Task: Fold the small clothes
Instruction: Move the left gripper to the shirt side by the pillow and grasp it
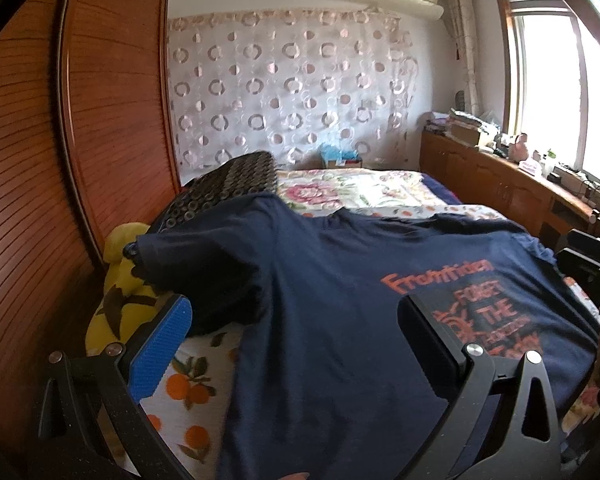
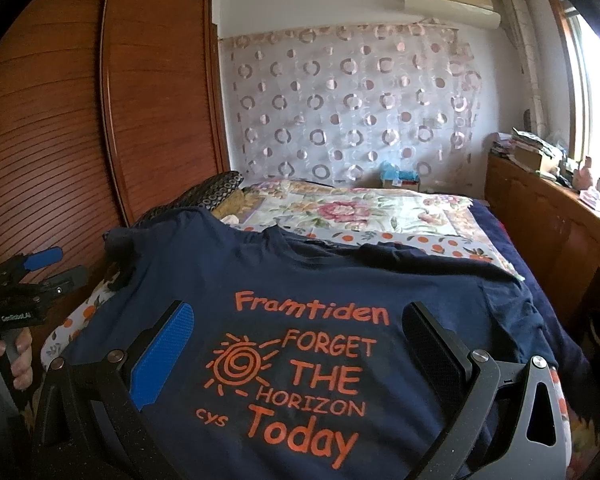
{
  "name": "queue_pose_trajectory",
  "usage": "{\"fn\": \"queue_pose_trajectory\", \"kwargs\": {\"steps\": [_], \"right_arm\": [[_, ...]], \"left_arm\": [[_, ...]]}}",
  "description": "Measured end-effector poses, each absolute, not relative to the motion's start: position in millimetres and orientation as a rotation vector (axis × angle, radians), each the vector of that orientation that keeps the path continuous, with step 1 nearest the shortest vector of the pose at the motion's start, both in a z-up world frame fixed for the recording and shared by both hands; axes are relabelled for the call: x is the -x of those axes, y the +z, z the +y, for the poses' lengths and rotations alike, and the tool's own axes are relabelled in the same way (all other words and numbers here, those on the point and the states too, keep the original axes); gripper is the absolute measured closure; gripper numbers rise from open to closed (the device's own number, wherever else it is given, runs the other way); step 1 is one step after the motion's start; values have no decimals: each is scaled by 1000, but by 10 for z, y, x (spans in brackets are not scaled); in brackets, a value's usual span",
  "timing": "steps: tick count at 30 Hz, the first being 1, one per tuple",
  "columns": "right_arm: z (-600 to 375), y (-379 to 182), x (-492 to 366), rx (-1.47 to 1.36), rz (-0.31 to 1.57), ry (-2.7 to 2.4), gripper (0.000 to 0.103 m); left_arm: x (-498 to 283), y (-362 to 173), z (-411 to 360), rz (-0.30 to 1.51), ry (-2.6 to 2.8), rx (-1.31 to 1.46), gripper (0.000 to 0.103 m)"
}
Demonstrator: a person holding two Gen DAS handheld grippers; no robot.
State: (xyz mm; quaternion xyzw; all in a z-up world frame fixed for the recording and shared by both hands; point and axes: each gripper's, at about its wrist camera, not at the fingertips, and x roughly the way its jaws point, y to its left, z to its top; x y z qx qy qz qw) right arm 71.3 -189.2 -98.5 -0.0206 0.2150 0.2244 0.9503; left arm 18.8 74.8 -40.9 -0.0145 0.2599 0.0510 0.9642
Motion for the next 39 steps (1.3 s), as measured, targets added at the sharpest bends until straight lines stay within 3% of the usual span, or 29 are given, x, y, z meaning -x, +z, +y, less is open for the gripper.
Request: {"fn": "queue_pose_trajectory", "kwargs": {"steps": [14, 17, 22, 26, 31, 37, 39], "right_arm": [[-1816, -1042, -933, 89, 493, 521, 0], [-1835, -1040, -944, 94, 505, 538, 0], [-1847, -1029, -975, 108, 517, 557, 0], [-1881, -1013, -999, 110, 525, 563, 0], [-1807, -998, -1054, 118, 530, 588, 0], [-1572, -984, -1227, 151, 555, 674, 0], [-1575, -1003, -1248, 149, 565, 689, 0]], "left_arm": [[-527, -736, 1601, 626, 158, 34, 4], [-634, -773, 1799, 648, 174, 49, 12], [-826, -744, 2042, 661, 173, 75, 35], [-969, -678, 2164, 655, 173, 87, 43], [-1201, -713, 2323, 676, 187, 116, 61], [-1401, -835, 2419, 730, 183, 134, 64], [-1412, -847, 2427, 732, 181, 135, 72]]}}
